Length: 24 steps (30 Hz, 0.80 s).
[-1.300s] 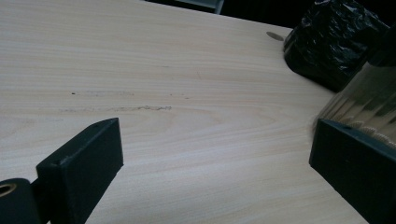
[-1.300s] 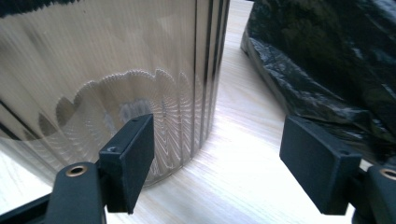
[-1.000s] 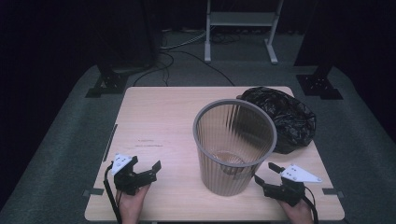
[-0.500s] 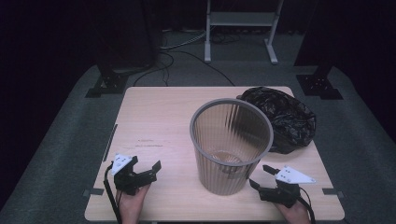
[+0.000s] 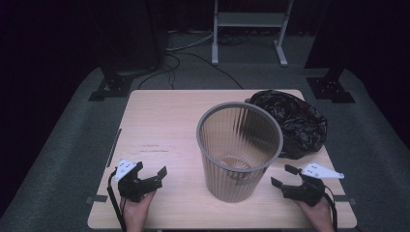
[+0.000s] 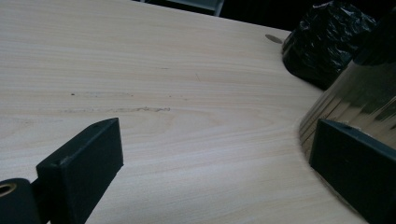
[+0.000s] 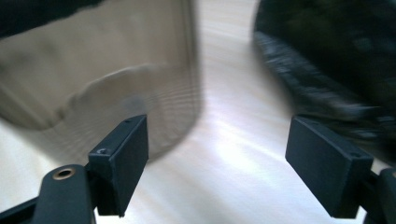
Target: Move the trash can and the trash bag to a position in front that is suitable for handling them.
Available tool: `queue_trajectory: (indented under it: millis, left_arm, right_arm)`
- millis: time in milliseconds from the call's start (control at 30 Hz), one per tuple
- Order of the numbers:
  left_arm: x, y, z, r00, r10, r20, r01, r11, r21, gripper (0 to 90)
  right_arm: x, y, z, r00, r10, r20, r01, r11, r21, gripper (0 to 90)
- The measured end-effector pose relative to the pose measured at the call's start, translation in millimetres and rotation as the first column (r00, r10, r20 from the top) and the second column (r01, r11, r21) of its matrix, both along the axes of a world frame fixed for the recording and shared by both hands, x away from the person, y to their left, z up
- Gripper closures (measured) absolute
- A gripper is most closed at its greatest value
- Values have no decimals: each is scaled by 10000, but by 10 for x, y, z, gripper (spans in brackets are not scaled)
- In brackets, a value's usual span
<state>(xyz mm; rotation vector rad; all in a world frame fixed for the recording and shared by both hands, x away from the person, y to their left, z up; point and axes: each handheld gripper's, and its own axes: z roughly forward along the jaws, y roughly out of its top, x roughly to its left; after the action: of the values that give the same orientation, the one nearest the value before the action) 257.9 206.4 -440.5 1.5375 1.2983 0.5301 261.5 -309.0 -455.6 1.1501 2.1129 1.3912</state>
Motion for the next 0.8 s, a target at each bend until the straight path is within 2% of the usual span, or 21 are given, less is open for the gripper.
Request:
queue_trajectory:
  millis: [133,267,333,467,567,600,667,800]
  left_arm:
    - [-4,-2,1,10000,-12,5,12,10000,-1,18]
    - [-4,0,-1,10000,-9,-8,9,10000,-22,18]
    - [-8,6,3,10000,4,39,-4,10000,-29,18]
    - [-11,20,6,10000,50,49,-49,10000,-79,18]
    - [-10,32,5,10000,55,46,-55,9999,-116,18]
    - [-9,34,5,10000,57,47,-56,9999,-122,18]
    - [-9,35,5,10000,61,39,-61,9999,-146,18]
    - [-10,34,5,10000,32,44,-32,9999,-135,18]
  right_arm:
    - [176,-166,131,9991,-427,-79,430,9980,464,208]
    - [378,-235,314,9971,-757,54,755,9967,287,230]
    - [491,-278,396,9970,-776,71,772,9958,494,233]
    - [719,-302,539,9913,-1316,-5,1315,9908,305,241]
    - [866,-313,620,9879,-1548,25,1546,9873,372,263]
    - [910,-308,646,9860,-1670,-6,1669,9855,318,272]
    - [1002,-300,675,9824,-1868,-76,1869,9823,108,349]
    - [1168,-287,662,9727,-2251,-562,2225,9737,-486,460]
